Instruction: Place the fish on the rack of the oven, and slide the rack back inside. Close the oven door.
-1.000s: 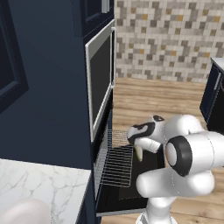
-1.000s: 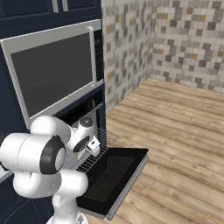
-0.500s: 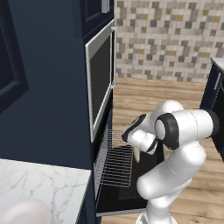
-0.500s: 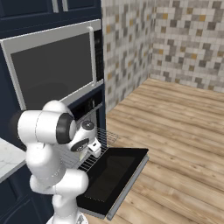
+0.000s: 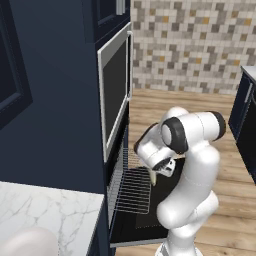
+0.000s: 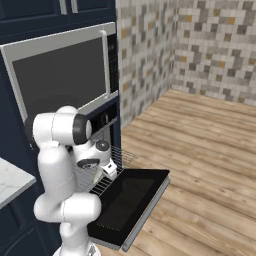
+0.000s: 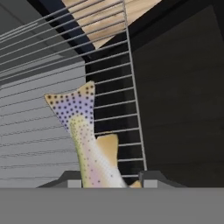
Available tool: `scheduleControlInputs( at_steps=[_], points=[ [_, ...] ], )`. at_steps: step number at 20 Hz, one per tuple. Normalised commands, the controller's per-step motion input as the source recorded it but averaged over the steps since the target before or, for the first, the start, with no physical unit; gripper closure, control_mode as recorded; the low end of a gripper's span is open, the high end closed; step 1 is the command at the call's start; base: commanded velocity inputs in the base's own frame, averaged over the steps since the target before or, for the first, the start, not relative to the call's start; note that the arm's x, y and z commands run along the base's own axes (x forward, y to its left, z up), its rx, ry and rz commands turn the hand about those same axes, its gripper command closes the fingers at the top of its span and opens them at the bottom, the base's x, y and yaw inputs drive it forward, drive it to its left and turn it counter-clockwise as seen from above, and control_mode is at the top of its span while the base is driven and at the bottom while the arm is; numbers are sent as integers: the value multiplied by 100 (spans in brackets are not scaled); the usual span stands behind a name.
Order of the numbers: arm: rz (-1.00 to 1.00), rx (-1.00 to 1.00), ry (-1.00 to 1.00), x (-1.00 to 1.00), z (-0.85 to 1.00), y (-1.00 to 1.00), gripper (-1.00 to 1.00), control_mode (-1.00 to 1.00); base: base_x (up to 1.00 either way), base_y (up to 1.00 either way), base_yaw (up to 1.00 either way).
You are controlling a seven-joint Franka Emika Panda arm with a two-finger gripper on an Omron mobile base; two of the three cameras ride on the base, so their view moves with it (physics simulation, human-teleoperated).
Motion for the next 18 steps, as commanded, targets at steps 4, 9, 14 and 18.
scheduleControlInputs(
  at_steps=[4, 9, 14, 18],
  points=[
    [0, 0, -2, 27, -32, 4, 100, -100, 0, 0, 0],
    [0, 0, -2, 25, -30, 3, 100, -100, 0, 0, 0],
    [0, 0, -2, 26, -28, 2, 100, -100, 0, 0, 0],
    [0, 0, 0, 30, -25, 1, 100, -100, 0, 0, 0]
  ],
)
